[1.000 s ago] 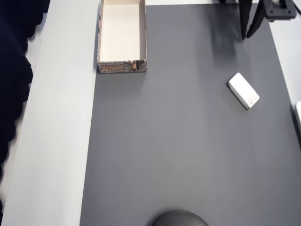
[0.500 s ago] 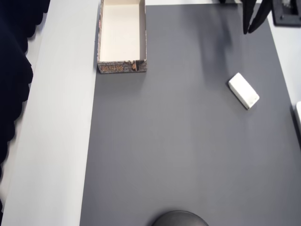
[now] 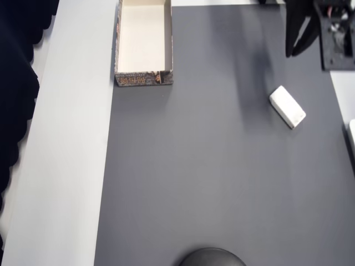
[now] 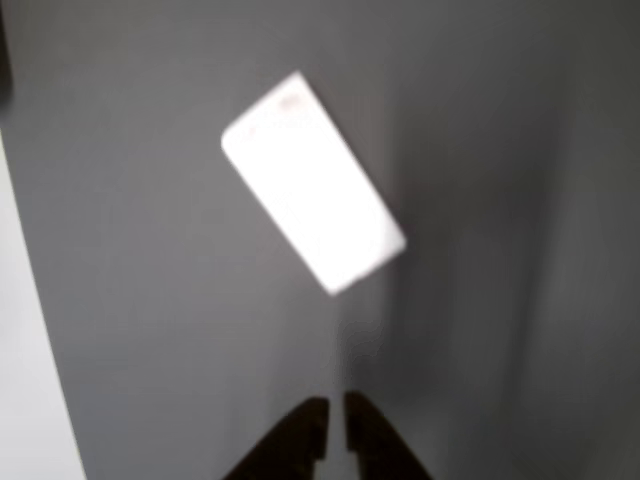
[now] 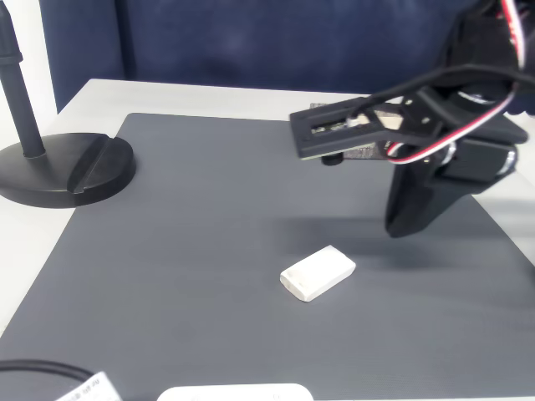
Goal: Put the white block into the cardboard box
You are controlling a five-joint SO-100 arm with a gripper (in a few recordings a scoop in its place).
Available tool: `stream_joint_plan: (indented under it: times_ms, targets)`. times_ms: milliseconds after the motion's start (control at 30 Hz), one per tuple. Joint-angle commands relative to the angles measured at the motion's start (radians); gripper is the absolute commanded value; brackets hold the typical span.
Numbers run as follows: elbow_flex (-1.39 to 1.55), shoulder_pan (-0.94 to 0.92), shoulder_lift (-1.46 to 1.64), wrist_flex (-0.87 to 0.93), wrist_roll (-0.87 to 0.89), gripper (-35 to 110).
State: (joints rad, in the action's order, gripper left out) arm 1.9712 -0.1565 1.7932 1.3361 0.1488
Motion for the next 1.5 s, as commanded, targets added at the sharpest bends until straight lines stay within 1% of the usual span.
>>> stream_joint_plan:
  times_ms: [0,333,767,1067,1167,1333,1467]
  targets:
    - [-0.187,0.006,-0.106,0.006,0.049,-2]
    - [-0.374,0.028,-0.327,0.006,0.049,-2]
    - [-0.439,0.032,-0.397,0.008,0.049,-2]
    - [-0.465,0.028,-0.414,0.040,0.051,-2]
    - [-0.474,0.026,-0.414,0.069,0.127,-2]
    - [-0.483,0.025,-0.417,0.094,0.368,-2]
    - [-0.491,0.025,-0.420,0.098,0.488,-2]
